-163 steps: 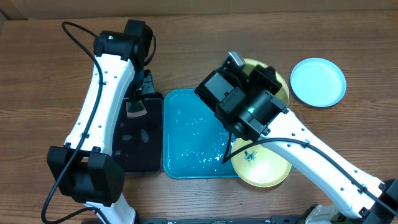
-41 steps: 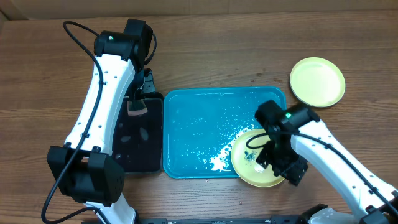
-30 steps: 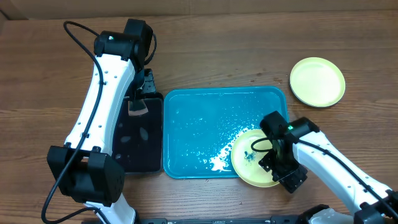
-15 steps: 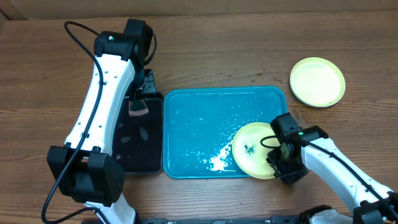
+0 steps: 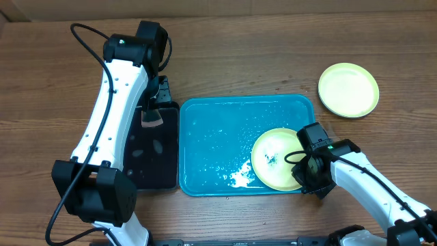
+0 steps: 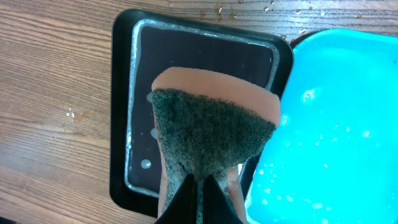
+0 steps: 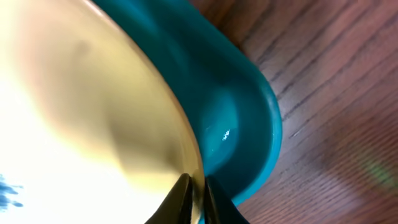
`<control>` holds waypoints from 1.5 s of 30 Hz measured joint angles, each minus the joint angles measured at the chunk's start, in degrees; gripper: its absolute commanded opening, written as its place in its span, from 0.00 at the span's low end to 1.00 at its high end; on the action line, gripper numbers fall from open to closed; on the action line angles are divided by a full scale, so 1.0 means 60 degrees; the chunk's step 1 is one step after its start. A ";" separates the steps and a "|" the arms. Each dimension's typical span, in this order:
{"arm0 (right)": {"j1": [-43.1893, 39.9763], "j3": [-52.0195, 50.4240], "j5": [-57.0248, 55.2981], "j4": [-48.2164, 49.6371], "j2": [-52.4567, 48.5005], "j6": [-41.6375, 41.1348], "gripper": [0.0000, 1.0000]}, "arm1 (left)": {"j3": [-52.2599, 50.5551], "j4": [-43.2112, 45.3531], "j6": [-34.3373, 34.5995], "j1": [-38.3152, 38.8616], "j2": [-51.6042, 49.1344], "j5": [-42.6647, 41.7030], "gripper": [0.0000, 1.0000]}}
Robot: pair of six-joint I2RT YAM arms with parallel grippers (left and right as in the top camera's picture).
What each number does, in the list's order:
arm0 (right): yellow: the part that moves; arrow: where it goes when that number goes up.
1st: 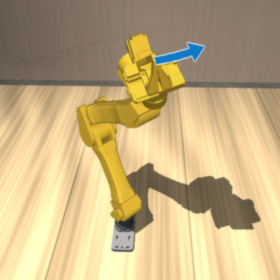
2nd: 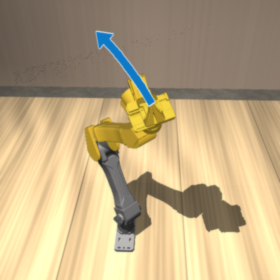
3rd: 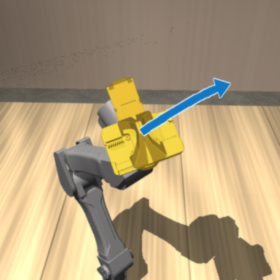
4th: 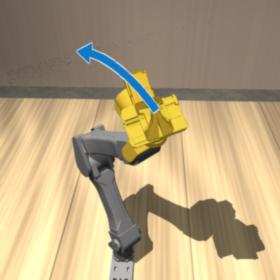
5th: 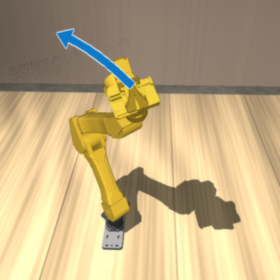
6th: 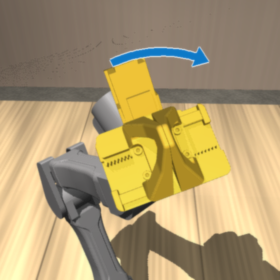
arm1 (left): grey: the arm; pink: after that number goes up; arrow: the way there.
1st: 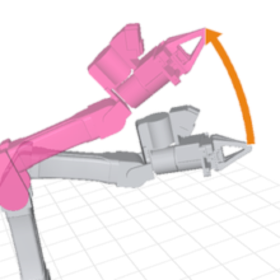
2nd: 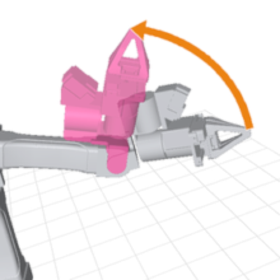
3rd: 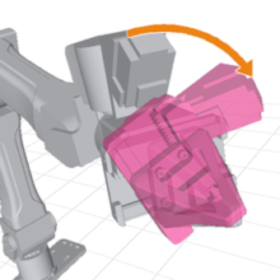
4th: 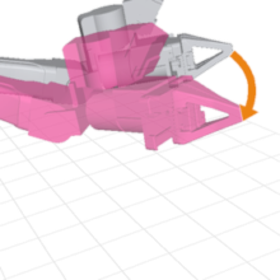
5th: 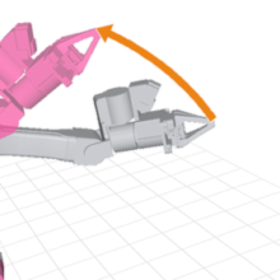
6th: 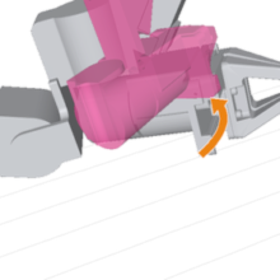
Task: Clean dirty plates on tray and stack at the side
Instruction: 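Grasp the remaining yellow plate rim with the right gripper and drag it left, then bring the sponge in the left gripper onto the second yellow plate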
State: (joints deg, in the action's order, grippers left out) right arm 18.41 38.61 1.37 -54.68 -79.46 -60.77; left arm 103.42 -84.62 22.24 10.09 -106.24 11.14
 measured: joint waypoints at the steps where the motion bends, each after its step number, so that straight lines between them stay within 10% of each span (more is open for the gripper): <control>1: 0.0000 0.0033 -0.0036 0.0025 0.0000 0.0127 0.04 | 0.0000 0.0000 0.0000 0.0000 0.0000 -0.0004 0.04; 21: 0.0011 0.0313 0.0969 0.4532 -0.1188 0.3931 0.04 | 0.0000 0.1140 -0.1534 0.1381 -0.0157 -0.2583 0.04; 45: 0.0080 0.0699 0.1814 0.4044 -0.1395 0.4532 0.04 | 0.0000 0.2652 -0.1453 0.3956 -0.3967 -0.3300 0.04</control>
State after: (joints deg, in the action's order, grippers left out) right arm 18.90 42.81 12.25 -30.41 -87.83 -33.58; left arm 103.42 -68.71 13.52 33.82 -130.04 -8.67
